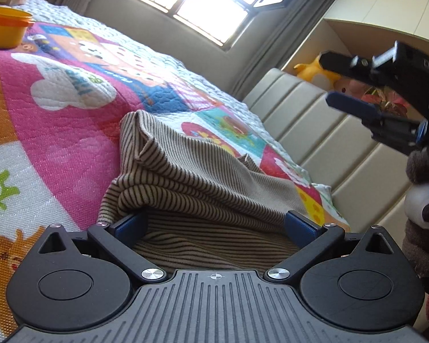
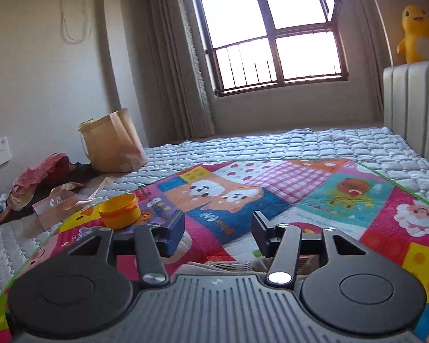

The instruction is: Fold clothes

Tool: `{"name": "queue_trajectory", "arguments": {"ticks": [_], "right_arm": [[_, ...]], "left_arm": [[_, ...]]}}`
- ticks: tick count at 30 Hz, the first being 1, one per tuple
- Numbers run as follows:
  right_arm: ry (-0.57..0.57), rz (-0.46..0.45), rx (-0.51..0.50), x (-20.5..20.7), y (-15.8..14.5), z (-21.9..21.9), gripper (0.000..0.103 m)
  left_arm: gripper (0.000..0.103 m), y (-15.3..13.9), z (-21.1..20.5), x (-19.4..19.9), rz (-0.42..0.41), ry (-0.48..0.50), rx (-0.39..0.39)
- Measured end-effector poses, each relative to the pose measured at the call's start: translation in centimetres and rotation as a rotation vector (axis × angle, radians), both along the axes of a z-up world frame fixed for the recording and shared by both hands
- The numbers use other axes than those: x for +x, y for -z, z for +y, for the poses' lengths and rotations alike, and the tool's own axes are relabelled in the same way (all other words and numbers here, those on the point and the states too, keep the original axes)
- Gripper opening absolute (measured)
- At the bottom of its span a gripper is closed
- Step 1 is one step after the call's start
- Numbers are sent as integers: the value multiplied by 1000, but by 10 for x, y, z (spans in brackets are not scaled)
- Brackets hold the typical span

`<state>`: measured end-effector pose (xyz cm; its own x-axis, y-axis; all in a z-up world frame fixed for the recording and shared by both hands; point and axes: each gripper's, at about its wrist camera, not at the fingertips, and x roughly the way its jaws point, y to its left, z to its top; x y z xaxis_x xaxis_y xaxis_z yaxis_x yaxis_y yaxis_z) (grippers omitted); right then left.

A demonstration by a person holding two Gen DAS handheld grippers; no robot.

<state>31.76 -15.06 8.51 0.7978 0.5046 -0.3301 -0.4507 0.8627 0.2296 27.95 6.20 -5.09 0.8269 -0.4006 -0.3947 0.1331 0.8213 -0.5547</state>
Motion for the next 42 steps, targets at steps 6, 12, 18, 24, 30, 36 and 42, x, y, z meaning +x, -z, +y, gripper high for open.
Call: {"name": "queue_trajectory", "arguments": {"ticks": [6, 12, 18, 24, 30, 36, 42], "right_arm": [[108, 105, 18, -2, 45, -57, 73], [177, 242, 77, -1, 99, -95, 99], [207, 315, 65, 0, 132, -100, 103], [208, 326, 27, 0, 138, -94, 103], [208, 320, 17, -1, 137, -93, 103], [208, 316, 39, -2, 138, -95, 103], [205, 328, 90, -1, 139, -101, 103]], "left_arm": [[103, 0, -2, 1, 6, -1, 16], [103, -1, -4, 0, 13, -2, 39], [103, -21, -2, -16, -15, 9, 75], [103, -59, -3, -25, -173, 38, 107], [103, -51, -20, 17, -115, 65, 199], [103, -13, -23, 37, -15, 58, 247], [103, -11, -34, 37, -6, 64, 327]]}}
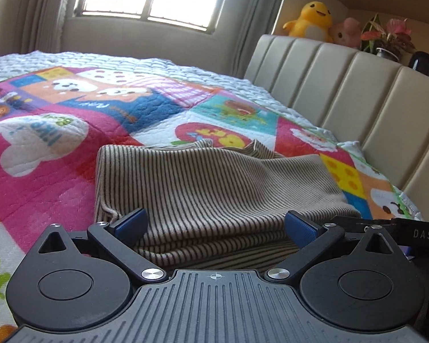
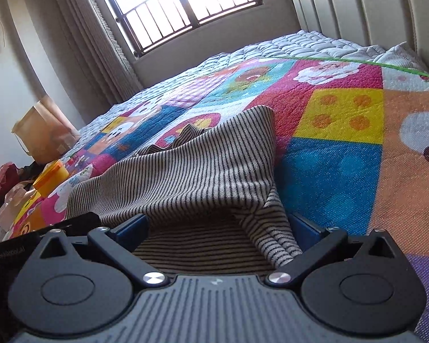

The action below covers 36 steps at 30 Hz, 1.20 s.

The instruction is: Fold clothes

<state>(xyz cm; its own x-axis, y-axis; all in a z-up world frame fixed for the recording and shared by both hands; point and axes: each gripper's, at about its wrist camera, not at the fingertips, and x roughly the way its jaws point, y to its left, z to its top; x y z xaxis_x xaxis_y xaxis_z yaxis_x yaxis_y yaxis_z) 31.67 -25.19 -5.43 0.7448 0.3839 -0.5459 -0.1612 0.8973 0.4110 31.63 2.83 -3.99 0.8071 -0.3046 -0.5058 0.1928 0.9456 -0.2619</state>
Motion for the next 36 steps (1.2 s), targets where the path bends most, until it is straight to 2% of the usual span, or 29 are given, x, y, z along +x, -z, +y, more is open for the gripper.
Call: {"name": "queue_trajectory", "arguments": {"ticks": [6, 11, 14, 18, 21, 25, 31, 33, 36], "right_arm": [[-6, 9, 3, 0, 0, 0, 103], [-64, 31, -97, 2, -2, 13, 103], [-59, 20, -114, -1, -3, 16, 103], [-45, 3, -49, -4, -2, 8, 103], [-35, -10, -52, -6, -2, 9, 103], [9, -63, -104, -15, -9, 14, 103], [29, -260, -171, -23, -37, 27, 103], [21, -274, -154, -13, -44, 32, 103], [1, -211, -50, 8, -43, 28, 102]], "left_arm": [[103, 2, 6, 0, -8, 5, -47], [103, 2, 6, 0, -12, 6, -46], [103, 2, 7, 0, -15, 7, -56], [103, 2, 9, -1, -19, 9, -68], [103, 2, 10, -1, -20, 10, -73], [103, 3, 11, -1, -22, 11, -78], [103, 3, 15, -1, -25, 15, -106], [103, 4, 16, -1, -24, 17, -118], [103, 3, 16, 0, -22, 18, -123]]}}
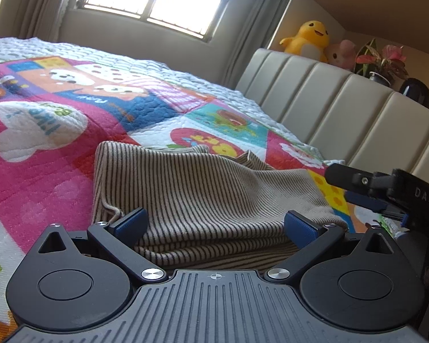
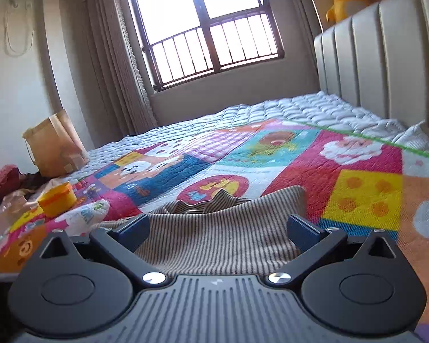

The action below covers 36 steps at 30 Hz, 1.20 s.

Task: Fold clothes
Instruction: 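Press the folded sweater flat with both grippers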

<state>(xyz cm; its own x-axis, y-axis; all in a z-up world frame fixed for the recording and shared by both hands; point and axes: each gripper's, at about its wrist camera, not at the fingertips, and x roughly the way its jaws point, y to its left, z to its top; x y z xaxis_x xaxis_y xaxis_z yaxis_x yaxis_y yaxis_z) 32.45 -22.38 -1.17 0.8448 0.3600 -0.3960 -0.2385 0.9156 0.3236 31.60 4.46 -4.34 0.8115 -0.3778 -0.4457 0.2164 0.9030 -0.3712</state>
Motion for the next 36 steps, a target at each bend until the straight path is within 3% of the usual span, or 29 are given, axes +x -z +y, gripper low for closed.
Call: {"name": "queue_trajectory", "arguments": {"ticks": [3, 6, 15, 19, 25, 36], "right_arm": [[-2, 113, 62, 19, 16, -8, 101], [-6, 156, 81, 23, 32, -14, 99], [-14, 120, -69, 15, 36, 11, 103], [-20, 110, -1, 15, 37, 0, 103], [-19, 93, 34, 13, 37, -5, 103], [-26, 80, 129, 10, 39, -16, 103]], "left_arm": [[103, 0, 0, 0, 2, 2, -1], [103, 0, 0, 1, 4, 3, -1], [103, 0, -1, 1, 7, 2, 3], [103, -2, -6, 5, 27, 6, 47], [103, -3, -25, 10, 60, 14, 184], [103, -1, -28, 4, 34, 3, 211]]}}
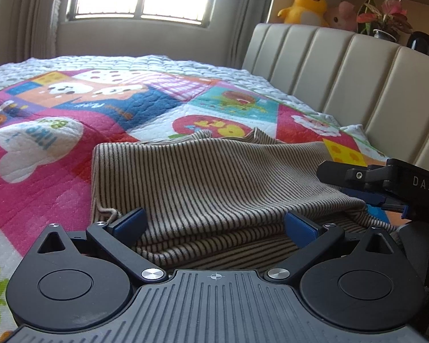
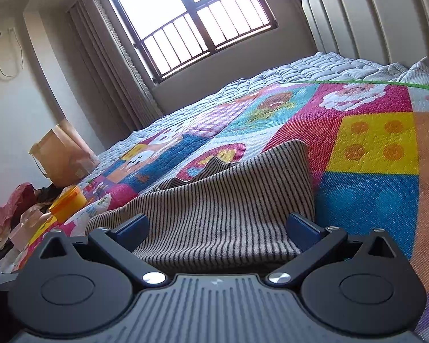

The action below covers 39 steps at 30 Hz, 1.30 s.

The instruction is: Fold clothes

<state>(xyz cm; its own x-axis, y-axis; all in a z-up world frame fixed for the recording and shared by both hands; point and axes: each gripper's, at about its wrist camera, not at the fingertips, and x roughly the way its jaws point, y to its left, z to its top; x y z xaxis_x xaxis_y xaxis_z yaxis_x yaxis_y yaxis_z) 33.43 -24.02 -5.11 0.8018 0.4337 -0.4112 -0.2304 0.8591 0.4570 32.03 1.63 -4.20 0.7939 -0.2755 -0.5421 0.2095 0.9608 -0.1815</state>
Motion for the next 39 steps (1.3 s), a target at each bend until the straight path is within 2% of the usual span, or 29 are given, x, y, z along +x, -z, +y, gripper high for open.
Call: {"name": "queue_trajectory", "arguments": {"ticks": [5, 11, 23, 26, 29, 32, 33, 34, 36, 39], "right_arm": [[0, 0, 13, 0, 0, -2, 103], [0, 3, 19, 0, 1, -3, 103], [3, 16, -38, 1, -1, 5, 103], [-9, 42, -87, 5, -6, 10, 103], [-53, 40, -182, 7, -19, 15, 103], [-55, -50, -328, 7, -38, 19, 103], [-52, -80, -380, 10, -43, 21, 98], [-53, -93, -416, 18, -47, 23, 83], [-74, -75, -450, 38, -51, 29, 65], [-81, -48, -487, 79, -50, 47, 64]], "left_arm": [[103, 0, -1, -1, -3, -4, 13], [103, 0, 2, -1, -5, -3, -9], [103, 0, 4, 2, 13, 6, -23], [103, 0, 3, 0, 6, 5, -18], [103, 1, 4, -1, -1, 5, -30], [103, 0, 8, -1, -5, 7, -55], [103, 0, 8, -2, -8, 6, -59], [103, 0, 9, -2, -11, 5, -62], [103, 0, 10, -3, -16, 5, -72], [103, -1, 13, -4, -22, 6, -88]]}}
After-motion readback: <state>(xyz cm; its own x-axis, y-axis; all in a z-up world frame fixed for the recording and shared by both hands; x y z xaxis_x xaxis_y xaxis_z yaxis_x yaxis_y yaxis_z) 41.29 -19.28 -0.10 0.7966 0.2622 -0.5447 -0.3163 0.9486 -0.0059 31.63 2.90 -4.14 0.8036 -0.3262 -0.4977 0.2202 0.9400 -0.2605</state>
